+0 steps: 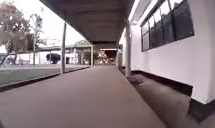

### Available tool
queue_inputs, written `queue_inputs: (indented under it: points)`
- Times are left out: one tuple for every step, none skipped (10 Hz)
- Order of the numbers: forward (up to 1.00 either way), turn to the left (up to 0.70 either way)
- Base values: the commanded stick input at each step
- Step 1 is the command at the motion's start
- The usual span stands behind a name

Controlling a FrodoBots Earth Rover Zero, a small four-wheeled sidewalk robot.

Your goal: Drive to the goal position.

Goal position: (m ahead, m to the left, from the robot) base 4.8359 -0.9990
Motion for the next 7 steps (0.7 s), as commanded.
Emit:
queue_inputs:
  points:
    - [0.70,0.00]
    - [0.70,0.00]
    - [0.70,0.00]
    - [0.70,0.00]
    - [0.70,0.00]
    - [0.70,0.00]
    - [0.70,0.00]
